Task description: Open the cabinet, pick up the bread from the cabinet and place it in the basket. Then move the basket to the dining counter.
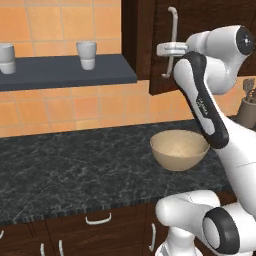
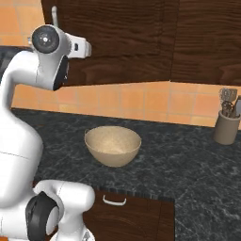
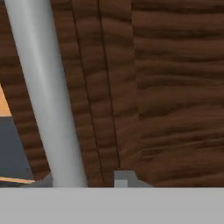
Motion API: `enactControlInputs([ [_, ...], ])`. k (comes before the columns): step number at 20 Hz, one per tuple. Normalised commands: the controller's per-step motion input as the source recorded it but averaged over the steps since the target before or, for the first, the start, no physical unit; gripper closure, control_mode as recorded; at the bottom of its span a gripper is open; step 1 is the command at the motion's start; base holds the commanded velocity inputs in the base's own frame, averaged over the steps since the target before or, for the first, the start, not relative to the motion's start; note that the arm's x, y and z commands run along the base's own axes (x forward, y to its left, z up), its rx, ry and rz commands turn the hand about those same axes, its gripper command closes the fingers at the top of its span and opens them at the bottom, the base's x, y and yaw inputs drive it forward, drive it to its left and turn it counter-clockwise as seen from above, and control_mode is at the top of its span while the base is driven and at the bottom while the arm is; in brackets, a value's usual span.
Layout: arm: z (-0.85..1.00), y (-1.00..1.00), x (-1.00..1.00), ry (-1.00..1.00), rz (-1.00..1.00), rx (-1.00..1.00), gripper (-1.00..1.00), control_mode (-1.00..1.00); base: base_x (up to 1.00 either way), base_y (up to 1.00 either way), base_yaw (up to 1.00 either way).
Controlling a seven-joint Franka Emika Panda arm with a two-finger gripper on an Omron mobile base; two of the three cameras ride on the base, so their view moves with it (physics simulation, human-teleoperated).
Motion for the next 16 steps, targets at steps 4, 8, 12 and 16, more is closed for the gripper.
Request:
enactControlInputs([
  [4,0.23,-1.0,-1.0,-0.01,0.27,0.18,1.0,-1.0,0.0,0.0,0.0],
  [8,0.04,-1.0,-1.0,-0.02,0.07,0.12,1.0,-1.0,0.0,0.0,0.0],
  [12,-0.08,-1.0,-0.52,0.05,0.03,0.03,1.0,-1.0,0.0,0.0,0.0],
  [16,0.0,-0.57,-0.18,0.05,0.0,0.01,-1.0,-1.0,0.0,0.0,0.0],
])
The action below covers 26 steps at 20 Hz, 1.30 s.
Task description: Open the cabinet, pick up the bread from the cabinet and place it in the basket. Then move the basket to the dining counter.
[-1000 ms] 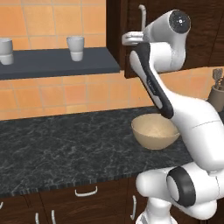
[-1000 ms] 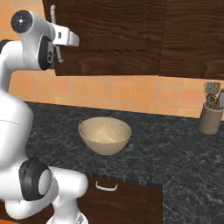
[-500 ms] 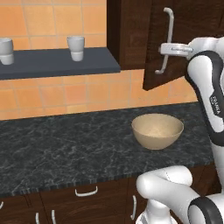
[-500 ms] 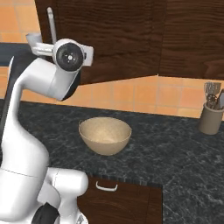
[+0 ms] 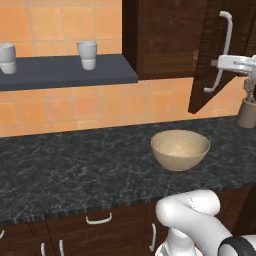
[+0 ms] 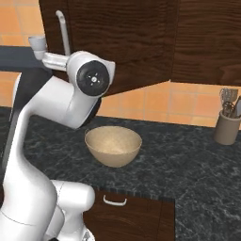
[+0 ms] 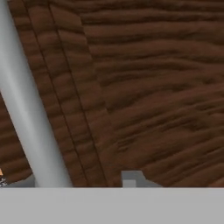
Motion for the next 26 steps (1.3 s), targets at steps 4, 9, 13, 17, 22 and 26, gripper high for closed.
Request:
enactControlInputs([
  [4,0.0,-0.62,-0.01,-0.03,0.0,0.0,-1.0,-1.0,0.0,0.0,0.0],
  [9,0.0,-0.81,-0.16,0.0,-0.01,-0.03,-1.0,-1.0,0.0,0.0,0.0],
  [13,0.3,-0.11,-0.41,-0.01,-0.02,-0.15,-1.0,-1.0,0.0,0.0,0.0],
  [17,0.08,0.0,-0.27,-0.16,0.35,-0.29,-1.0,-1.0,0.0,0.0,0.0],
  [22,0.33,-0.19,-0.69,0.03,0.05,0.0,-1.0,-1.0,0.0,0.0,0.0],
  [26,0.2,-0.02,-0.94,0.0,-0.29,-0.04,-1.0,-1.0,0.0,0.0,0.0],
])
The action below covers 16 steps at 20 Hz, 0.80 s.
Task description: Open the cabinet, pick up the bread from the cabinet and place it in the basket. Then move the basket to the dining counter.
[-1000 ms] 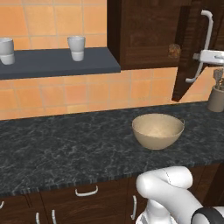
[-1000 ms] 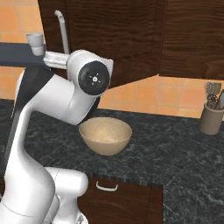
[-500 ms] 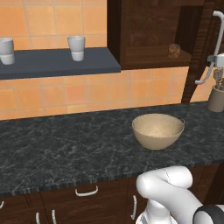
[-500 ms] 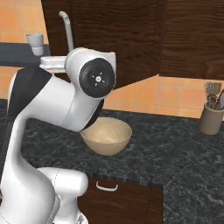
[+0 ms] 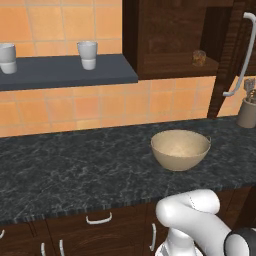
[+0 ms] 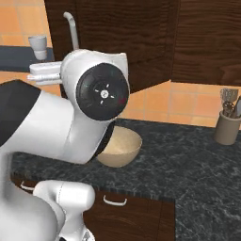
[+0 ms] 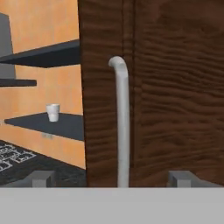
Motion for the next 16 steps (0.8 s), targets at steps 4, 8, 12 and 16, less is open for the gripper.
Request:
enactControlInputs([
  [4,0.0,0.12,-0.67,0.0,-0.53,-0.22,-1.0,-1.0,0.0,0.0,0.0],
  [8,0.0,0.36,-0.31,0.03,-0.5,-0.35,-1.0,-1.0,0.0,0.0,0.0],
  [12,0.0,0.94,-0.12,0.19,-0.15,-0.55,-1.0,-1.0,0.0,0.0,0.0],
  [16,-0.01,1.0,0.05,0.43,-0.01,-0.66,-1.0,-1.0,0.0,0.0,0.0],
])
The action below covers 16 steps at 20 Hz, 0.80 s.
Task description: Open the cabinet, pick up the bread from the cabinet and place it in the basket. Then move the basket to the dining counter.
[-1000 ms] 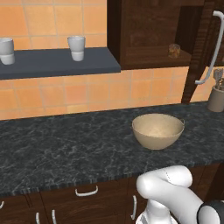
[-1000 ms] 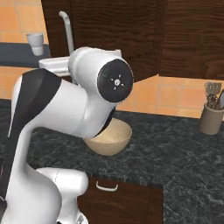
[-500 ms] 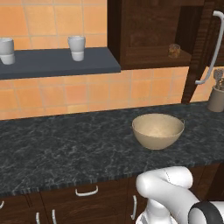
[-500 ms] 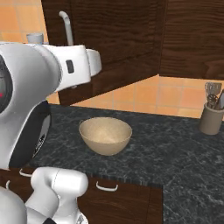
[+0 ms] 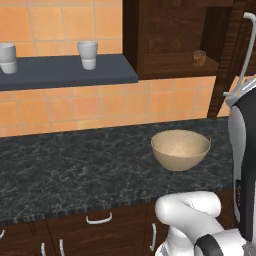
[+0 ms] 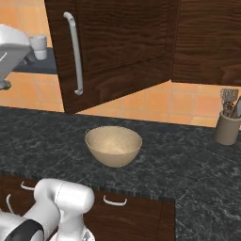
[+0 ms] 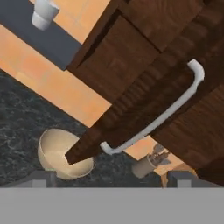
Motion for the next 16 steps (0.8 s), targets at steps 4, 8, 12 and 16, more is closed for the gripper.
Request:
enactControlInputs([
  [4,-0.03,1.0,0.26,0.53,-0.05,-0.63,-1.0,-1.0,0.0,0.0,0.0],
  [8,-0.1,0.5,0.77,0.54,-0.28,-0.57,-1.0,-1.0,0.0,0.0,0.0],
  [12,-0.58,-0.04,1.0,0.43,-0.28,-0.58,-1.0,-1.0,0.0,0.0,0.0],
  [16,-0.47,-0.33,1.0,0.37,-0.21,-0.42,-1.0,-1.0,0.0,0.0,0.0],
])
